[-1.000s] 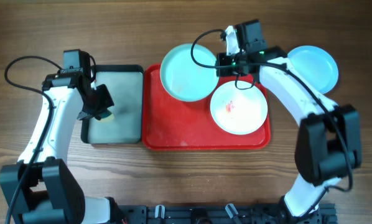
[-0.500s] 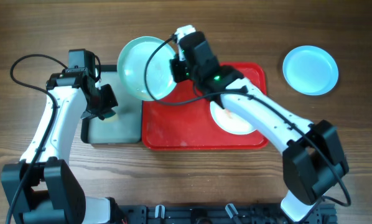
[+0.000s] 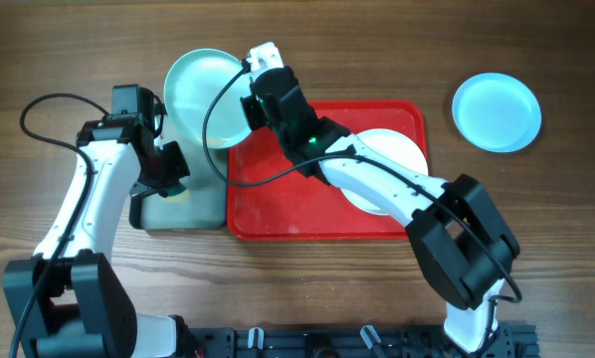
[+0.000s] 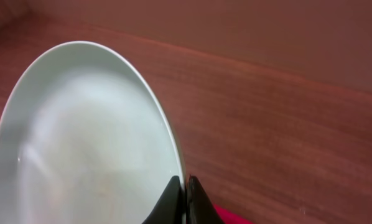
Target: Clean dirty plates on tray and stack at the side
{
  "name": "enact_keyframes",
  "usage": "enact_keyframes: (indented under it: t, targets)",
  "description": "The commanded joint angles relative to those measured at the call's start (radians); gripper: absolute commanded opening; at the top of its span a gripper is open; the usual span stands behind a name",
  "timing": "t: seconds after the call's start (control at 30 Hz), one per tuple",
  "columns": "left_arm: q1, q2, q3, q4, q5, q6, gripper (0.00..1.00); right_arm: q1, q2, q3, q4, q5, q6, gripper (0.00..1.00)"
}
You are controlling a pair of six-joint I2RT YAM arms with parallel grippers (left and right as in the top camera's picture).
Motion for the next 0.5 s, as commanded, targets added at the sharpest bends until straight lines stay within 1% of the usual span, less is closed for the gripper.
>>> enact_keyframes:
  t: [0.0, 0.07, 0.2, 0.23, 0.37, 0.47]
  targets:
    - [-0.004, -0.005, -0.005, -0.001, 0.012, 0.005, 0.04, 0.028, 0.013, 0.003, 0.077, 0.1, -0.139, 0.04]
    - [-0.003, -0.005, -0.005, -0.001, 0.012, 0.005, 0.04, 0.046, 0.013, 0.003, 0.128, 0.155, -0.257, 0.04]
    - [-0.003, -0.005, -0.005, 0.0, 0.012, 0.001, 0.04, 0.101, 0.013, 0.003, 0.222, 0.17, -0.527, 0.04]
    - [-0.003, -0.005, -0.005, 0.0, 0.011, 0.002, 0.04, 0.121, 0.013, 0.003, 0.256, 0.214, -0.581, 0.04]
    - [-0.004, -0.005, -0.005, 0.0, 0.011, 0.002, 0.04, 0.188, 0.013, 0.003, 0.358, 0.364, -0.736, 0.04]
    - [-0.003, -0.005, -0.005, 0.008, 0.011, 0.002, 0.04, 0.207, 0.013, 0.003, 0.384, 0.385, -0.767, 0.04]
